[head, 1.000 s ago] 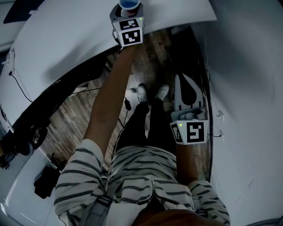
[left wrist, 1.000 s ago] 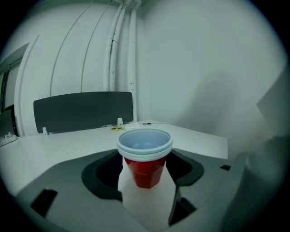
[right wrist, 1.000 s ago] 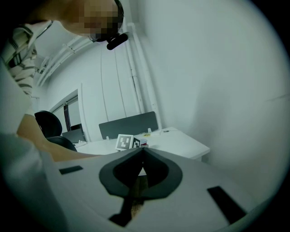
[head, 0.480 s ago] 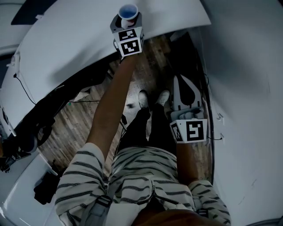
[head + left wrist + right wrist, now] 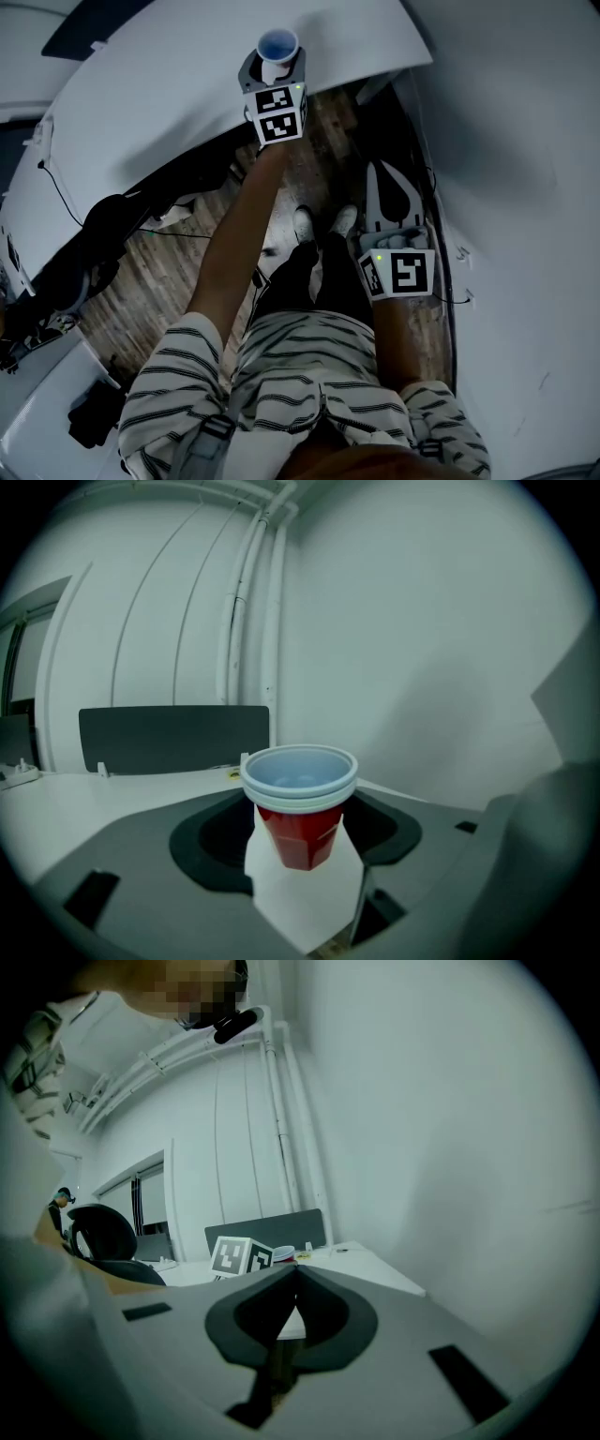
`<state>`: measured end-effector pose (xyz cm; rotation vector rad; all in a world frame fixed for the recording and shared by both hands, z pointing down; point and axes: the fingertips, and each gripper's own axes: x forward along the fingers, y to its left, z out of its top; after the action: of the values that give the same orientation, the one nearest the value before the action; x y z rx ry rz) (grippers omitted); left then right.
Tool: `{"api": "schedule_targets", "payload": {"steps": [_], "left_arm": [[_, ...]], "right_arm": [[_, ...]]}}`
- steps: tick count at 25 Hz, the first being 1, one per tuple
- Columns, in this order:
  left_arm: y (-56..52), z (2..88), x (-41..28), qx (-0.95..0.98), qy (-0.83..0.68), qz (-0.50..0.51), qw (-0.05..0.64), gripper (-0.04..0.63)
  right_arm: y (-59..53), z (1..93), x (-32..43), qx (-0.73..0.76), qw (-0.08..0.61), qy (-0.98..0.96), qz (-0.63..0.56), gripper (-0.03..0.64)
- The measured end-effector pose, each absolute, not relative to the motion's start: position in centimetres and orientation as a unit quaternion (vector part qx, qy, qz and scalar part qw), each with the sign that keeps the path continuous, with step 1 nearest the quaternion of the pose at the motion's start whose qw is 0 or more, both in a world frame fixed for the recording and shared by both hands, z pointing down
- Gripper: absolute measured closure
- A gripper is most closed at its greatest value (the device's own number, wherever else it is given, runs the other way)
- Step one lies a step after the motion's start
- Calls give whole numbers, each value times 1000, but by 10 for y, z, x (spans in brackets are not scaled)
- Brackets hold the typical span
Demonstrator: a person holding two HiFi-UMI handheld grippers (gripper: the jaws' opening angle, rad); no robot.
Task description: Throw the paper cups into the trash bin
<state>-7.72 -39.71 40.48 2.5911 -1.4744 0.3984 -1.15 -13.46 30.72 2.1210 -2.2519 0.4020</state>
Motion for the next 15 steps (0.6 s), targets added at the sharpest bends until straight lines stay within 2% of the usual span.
{"api": "schedule_targets", "payload": {"steps": [6, 15], "left_arm": [[-375, 363, -70, 870, -477, 121, 40, 282], [-321, 325, -67, 882, -456, 108, 41, 282]], "right_arm": [[-117, 287, 3, 694, 14, -711, 107, 607], [-85, 254, 22, 722, 15, -687, 79, 607]]}}
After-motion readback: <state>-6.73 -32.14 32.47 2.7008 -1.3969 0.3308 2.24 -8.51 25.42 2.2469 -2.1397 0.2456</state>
